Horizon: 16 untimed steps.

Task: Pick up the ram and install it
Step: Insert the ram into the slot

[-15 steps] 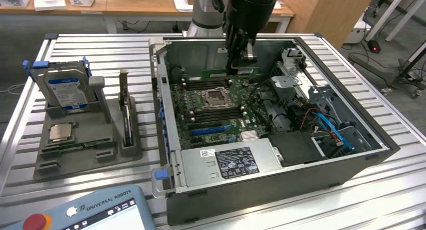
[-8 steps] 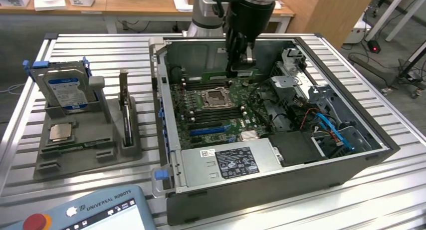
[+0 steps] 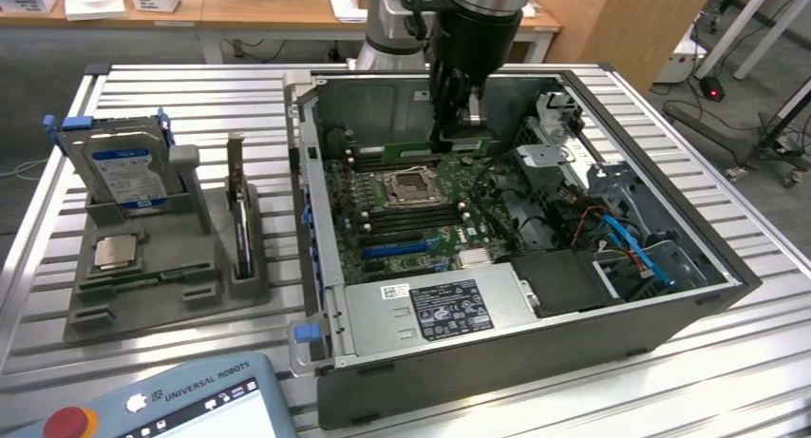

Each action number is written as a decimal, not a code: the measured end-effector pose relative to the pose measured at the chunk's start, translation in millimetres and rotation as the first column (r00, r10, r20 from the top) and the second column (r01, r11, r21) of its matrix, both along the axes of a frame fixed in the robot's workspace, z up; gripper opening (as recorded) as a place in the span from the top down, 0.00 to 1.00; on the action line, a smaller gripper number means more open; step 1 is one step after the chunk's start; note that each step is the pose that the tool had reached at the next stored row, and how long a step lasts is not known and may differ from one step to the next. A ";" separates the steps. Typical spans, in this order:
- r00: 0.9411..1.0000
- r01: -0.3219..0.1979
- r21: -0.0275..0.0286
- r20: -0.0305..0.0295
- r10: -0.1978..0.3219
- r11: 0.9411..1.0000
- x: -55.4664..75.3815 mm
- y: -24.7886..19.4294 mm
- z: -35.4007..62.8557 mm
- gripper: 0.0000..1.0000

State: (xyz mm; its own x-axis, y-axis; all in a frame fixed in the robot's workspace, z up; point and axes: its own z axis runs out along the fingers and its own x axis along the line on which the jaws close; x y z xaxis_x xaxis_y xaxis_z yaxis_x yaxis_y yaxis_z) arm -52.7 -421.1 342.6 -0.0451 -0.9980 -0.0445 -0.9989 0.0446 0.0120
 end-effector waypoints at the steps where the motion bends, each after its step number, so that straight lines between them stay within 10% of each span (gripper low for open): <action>1: 1.000 0.000 -0.004 0.000 0.000 1.000 0.0 0.1 -0.4 0.87; 16: 1.000 0.001 -0.012 0.000 -0.001 1.000 0.0 6.9 -16.9 0.87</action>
